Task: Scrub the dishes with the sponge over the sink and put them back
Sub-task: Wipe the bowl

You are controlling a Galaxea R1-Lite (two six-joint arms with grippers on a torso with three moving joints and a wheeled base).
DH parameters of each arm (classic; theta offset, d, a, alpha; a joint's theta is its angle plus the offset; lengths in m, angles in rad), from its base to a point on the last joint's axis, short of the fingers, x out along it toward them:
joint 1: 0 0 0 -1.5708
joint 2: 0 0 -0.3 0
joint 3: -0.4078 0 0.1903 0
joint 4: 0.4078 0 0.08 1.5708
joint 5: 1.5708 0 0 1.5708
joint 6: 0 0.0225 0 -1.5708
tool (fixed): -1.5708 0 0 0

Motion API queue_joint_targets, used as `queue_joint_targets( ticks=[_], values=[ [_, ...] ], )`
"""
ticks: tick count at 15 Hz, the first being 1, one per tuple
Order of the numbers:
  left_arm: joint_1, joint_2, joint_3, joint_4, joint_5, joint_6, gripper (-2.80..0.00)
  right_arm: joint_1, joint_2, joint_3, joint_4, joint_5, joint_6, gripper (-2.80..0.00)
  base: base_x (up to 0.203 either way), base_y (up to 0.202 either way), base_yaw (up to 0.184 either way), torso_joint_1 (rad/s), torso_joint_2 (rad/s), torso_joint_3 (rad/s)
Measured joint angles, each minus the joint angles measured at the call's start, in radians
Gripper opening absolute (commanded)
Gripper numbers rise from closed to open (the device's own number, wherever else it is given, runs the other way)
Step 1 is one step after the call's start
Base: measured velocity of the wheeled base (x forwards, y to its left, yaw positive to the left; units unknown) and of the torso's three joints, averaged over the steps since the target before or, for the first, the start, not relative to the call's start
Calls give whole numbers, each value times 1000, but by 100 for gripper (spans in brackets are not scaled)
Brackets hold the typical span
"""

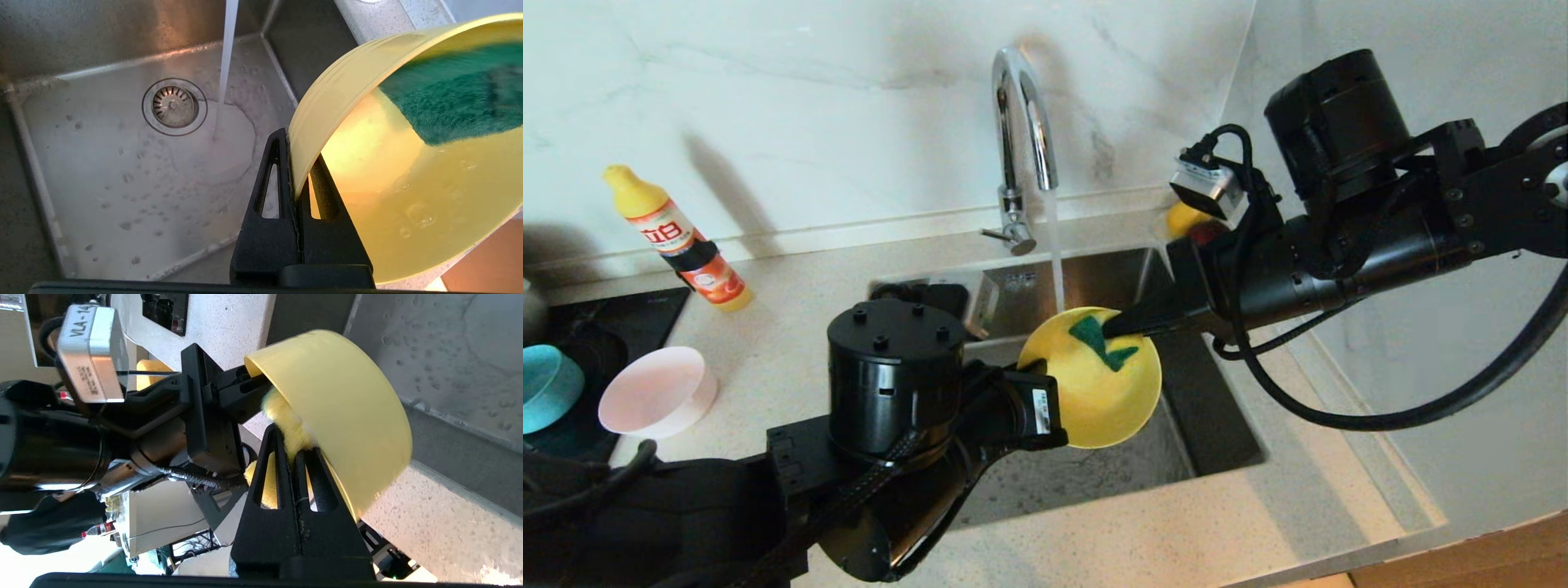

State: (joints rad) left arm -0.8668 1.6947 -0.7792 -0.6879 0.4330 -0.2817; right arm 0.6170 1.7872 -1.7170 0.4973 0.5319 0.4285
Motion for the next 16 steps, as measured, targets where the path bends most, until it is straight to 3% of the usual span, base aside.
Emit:
queue_joint_targets(
  ticks=[9,16],
  values=[
    [8,-41,-4,1,7,10,-280,-21,-40,53,40,3,-3,-280,0,0,0,0,0,0],
    [45,-47,-43,4,2,10,-280,20,-22,78,40,2,-3,-280,0,0,0,0,0,0]
  ],
)
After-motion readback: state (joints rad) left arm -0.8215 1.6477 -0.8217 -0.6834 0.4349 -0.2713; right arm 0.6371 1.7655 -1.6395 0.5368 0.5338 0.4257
